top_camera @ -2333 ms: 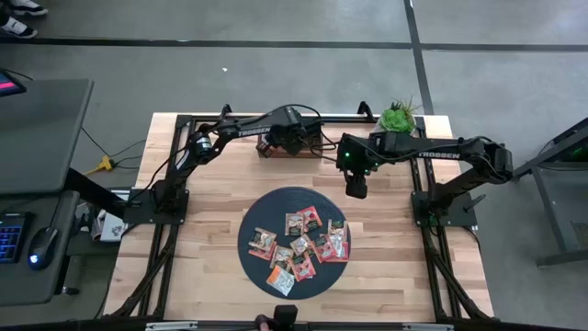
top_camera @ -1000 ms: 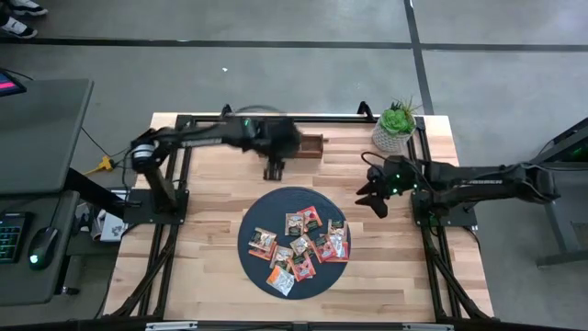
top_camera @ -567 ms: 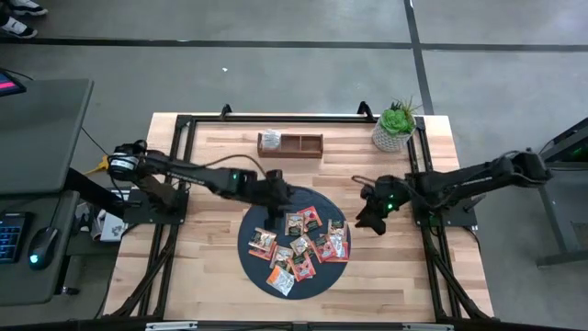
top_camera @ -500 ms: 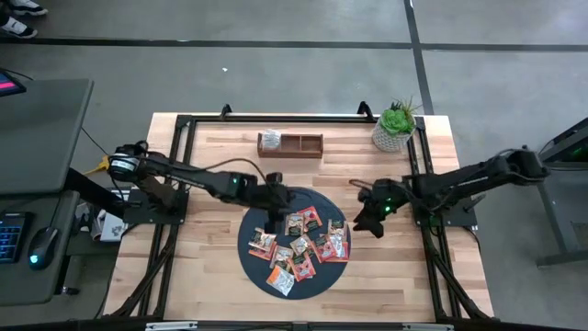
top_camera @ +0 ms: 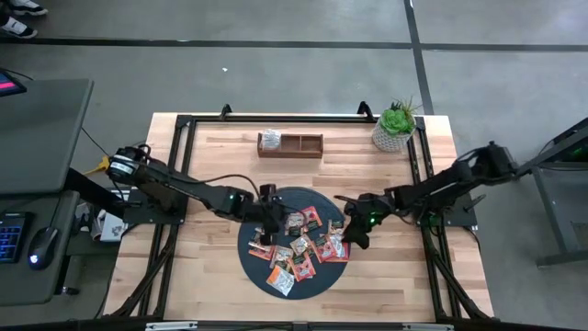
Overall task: Pick & Place Tea
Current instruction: Put the white tea bag into the left section of the wooden organizer
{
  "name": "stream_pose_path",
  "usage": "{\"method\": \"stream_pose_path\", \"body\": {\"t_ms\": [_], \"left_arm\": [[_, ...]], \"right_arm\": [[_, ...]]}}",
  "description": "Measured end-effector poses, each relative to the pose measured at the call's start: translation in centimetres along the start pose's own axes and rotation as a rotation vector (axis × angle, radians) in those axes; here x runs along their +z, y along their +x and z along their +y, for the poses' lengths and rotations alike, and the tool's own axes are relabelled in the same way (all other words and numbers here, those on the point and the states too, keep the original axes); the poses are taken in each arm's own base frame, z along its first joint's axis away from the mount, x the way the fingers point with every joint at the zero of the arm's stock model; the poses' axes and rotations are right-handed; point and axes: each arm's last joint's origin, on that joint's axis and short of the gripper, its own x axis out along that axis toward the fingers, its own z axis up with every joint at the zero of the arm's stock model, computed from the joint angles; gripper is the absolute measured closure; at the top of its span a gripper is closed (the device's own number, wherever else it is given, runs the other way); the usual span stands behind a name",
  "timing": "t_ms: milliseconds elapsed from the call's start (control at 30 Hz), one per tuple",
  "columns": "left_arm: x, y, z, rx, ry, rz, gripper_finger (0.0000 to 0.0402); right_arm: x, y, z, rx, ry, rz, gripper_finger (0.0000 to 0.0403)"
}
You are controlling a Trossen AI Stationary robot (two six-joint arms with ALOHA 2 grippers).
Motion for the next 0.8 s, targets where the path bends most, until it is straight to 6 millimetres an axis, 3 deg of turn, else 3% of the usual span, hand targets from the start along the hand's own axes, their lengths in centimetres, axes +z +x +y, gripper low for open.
{"method": "stream_pose_path", "body": {"t_ms": [133, 300, 800], "left_arm": [[-1.8, 0.3, -1.0, -0.015, -0.049, 0.021, 0.0208], [-2.5, 0.0, -2.3, -0.034, -0.074, 0.021, 0.0208], [-2.5, -0.1, -2.7, -0.01, -0.117, -0.019, 0.0208]], "right_arm": [[-0.4, 1.0, -0.5, -0.019, 0.01, 0.019, 0.0214], [-0.5, 1.5, -0.6, -0.009, 0.012, 0.015, 0.0214], [-0.2, 1.7, -0.5, 0.011, 0.016, -0.017, 0.0214]]}}
